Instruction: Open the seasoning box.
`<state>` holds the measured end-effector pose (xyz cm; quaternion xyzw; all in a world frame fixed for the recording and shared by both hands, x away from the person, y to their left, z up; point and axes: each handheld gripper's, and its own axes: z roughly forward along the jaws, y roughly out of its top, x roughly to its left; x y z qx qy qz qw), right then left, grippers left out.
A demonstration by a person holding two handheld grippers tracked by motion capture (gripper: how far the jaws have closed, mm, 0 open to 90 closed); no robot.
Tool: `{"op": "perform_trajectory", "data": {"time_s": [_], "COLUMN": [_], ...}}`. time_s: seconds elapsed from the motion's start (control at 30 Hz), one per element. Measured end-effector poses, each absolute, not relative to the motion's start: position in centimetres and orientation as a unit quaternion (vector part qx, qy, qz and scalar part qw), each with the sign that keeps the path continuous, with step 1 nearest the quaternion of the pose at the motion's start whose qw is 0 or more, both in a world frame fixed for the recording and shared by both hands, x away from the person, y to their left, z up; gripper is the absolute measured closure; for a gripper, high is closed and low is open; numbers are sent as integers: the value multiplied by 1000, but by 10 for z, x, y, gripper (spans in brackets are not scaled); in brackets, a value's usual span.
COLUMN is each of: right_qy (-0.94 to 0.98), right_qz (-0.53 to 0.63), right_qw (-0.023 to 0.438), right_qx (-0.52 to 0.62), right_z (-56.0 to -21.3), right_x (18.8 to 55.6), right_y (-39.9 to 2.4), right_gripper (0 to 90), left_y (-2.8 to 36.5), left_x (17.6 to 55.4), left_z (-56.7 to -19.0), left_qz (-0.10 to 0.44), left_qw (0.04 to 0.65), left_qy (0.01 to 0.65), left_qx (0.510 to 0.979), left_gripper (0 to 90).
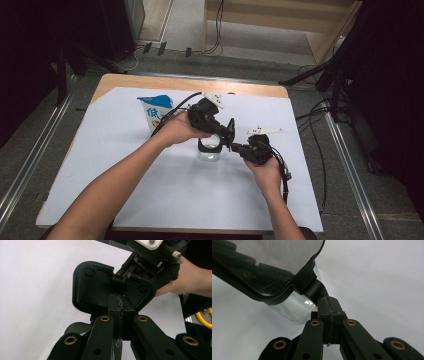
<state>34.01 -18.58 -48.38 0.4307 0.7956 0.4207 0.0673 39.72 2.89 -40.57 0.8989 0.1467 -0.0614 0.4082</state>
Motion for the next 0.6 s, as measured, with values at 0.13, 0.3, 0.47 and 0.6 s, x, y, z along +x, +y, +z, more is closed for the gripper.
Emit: {"op": "perform_trajectory", "data": {"time_s": [0.13, 0.3, 0.47, 0.6], "right_qy": [796, 796, 796, 794], "right_qz": [421, 423, 427, 433], "right_qw": [67, 66, 68, 60], "right_qx": [430, 428, 423, 423], "right_z": [-484, -484, -483, -482], "right_x": [340, 340, 340, 339], "right_y": [-186, -186, -187, -190], "right_gripper": [900, 900, 900, 856], "left_y": [30, 34, 44, 54], "left_x": [397, 397, 397, 395], "left_z": [-406, -404, -400, -398], "left_qz": [-67, -67, -66, -66], "left_qw": [408, 407, 415, 428], "left_qy": [150, 156, 158, 168], "left_qx": [898, 897, 894, 886], "left_gripper": [900, 889, 872, 818]}}
